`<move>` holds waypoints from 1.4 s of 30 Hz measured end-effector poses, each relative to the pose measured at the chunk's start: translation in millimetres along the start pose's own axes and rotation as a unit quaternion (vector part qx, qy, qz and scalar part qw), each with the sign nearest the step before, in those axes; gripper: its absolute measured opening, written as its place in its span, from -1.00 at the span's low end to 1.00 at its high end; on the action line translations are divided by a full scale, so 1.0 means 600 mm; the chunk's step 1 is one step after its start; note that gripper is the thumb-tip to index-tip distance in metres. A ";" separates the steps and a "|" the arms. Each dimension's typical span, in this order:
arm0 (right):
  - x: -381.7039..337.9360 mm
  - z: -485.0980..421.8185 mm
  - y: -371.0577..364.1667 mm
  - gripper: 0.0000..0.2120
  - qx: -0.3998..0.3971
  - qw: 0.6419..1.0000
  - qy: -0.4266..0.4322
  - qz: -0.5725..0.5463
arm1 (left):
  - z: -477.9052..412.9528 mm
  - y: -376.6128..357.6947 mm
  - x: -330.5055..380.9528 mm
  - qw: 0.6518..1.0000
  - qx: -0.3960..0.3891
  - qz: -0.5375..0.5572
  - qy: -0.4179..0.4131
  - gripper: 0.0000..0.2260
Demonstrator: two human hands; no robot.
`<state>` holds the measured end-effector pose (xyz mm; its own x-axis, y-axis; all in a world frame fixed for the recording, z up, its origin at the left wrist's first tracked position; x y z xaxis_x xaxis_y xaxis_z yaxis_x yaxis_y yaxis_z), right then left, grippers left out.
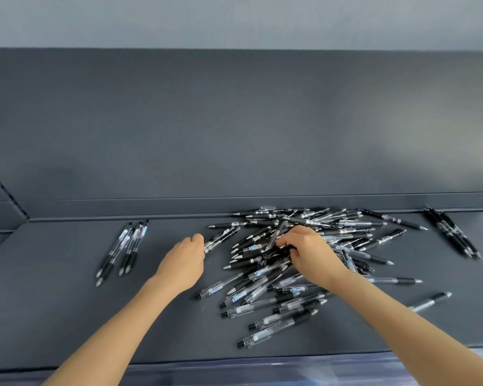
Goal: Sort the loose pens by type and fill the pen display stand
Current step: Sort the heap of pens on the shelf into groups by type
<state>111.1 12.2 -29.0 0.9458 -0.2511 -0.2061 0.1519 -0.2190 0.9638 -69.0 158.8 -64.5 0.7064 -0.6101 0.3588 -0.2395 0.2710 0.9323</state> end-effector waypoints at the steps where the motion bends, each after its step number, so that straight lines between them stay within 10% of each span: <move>1: 0.000 0.001 -0.001 -0.62 -0.004 1.000 0.005 0.006 | 0.001 0.000 -0.001 1.000 -0.004 0.027 0.006 -0.86; 12: -0.015 -0.025 -0.014 -0.63 -0.043 0.979 0.065 0.187 | 0.015 -0.015 0.001 0.973 -0.067 0.219 0.039 -0.91; 24: 0.005 -0.037 0.043 -0.82 0.047 0.989 -0.064 -0.123 | 0.027 0.007 0.002 0.973 -0.056 0.222 0.029 -0.86; 42: 0.086 -0.017 0.057 -0.79 0.092 0.947 -0.239 -0.196 | 0.034 0.026 0.009 0.958 -0.026 0.283 0.020 -0.89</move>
<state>167.8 1.4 -4.8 0.5825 -0.5051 -0.6368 0.3697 -0.5331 0.7610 -82.7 144.7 -46.9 0.4980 -0.3253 0.8038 -0.5598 0.5874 0.5845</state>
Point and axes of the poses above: each hand's wrist, its own z-axis away from the middle knuckle, its own y-axis out of the back of the hand, x = y × z, the point moved 9 cm from there along -z, towards the middle knuckle, and after that the axes turned 10 degrees about z, right-handed, at the moved point
